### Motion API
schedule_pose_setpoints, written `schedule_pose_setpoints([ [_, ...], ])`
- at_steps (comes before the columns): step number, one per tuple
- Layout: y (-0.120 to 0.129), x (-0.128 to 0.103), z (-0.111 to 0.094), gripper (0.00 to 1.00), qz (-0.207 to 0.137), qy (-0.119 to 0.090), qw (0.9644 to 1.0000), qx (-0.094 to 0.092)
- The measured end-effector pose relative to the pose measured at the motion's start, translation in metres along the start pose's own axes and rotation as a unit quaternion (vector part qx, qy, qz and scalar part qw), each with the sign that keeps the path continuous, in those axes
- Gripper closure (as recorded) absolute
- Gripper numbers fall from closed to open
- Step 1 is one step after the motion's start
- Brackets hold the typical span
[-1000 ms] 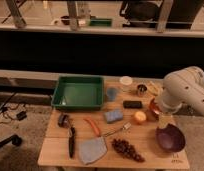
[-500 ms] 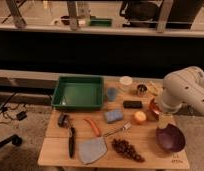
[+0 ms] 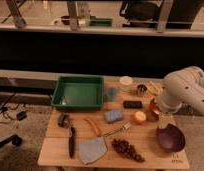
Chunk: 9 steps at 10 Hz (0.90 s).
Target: Place pepper in red bowl
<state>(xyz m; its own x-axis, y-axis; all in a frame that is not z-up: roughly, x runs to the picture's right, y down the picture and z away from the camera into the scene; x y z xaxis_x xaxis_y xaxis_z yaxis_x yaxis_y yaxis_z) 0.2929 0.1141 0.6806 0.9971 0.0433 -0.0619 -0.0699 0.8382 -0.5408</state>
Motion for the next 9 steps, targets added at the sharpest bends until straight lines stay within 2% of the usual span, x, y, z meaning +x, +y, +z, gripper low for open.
schedule_pose_setpoints([
  [3, 0.007, -0.012, 0.004, 0.2, -0.018, -0.003, 0.9998, 0.004],
  [7, 0.017, -0.08, 0.017, 0.2, -0.071, -0.013, 0.9974, 0.005],
  [9, 0.02, -0.114, 0.025, 0.2, -0.098, -0.019, 0.995, 0.006],
])
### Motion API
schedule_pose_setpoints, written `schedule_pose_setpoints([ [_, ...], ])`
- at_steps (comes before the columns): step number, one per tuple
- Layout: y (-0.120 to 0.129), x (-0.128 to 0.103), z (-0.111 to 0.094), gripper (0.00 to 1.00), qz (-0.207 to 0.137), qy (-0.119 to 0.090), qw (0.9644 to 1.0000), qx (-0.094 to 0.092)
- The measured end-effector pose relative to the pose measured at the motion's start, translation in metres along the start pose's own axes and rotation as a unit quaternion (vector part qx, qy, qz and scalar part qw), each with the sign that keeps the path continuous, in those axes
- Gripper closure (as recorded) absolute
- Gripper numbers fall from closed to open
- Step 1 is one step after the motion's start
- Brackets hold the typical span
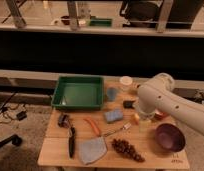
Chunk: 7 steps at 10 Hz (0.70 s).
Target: Place pepper in red bowl
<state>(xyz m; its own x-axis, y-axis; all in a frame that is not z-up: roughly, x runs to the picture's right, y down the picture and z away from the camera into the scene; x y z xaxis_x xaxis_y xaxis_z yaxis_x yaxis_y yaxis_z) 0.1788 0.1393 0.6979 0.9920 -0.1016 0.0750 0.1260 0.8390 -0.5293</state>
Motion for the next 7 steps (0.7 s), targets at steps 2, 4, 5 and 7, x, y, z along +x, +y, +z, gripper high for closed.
schedule_pose_setpoints([
  [2, -0.004, -0.031, 0.012, 0.2, -0.028, -0.006, 0.9996, -0.001],
  [4, -0.005, -0.036, 0.014, 0.2, -0.033, -0.007, 0.9994, -0.002],
  [5, -0.005, -0.037, 0.014, 0.2, -0.033, -0.007, 0.9994, -0.002],
  [7, -0.005, -0.036, 0.014, 0.2, -0.033, -0.007, 0.9994, -0.002],
])
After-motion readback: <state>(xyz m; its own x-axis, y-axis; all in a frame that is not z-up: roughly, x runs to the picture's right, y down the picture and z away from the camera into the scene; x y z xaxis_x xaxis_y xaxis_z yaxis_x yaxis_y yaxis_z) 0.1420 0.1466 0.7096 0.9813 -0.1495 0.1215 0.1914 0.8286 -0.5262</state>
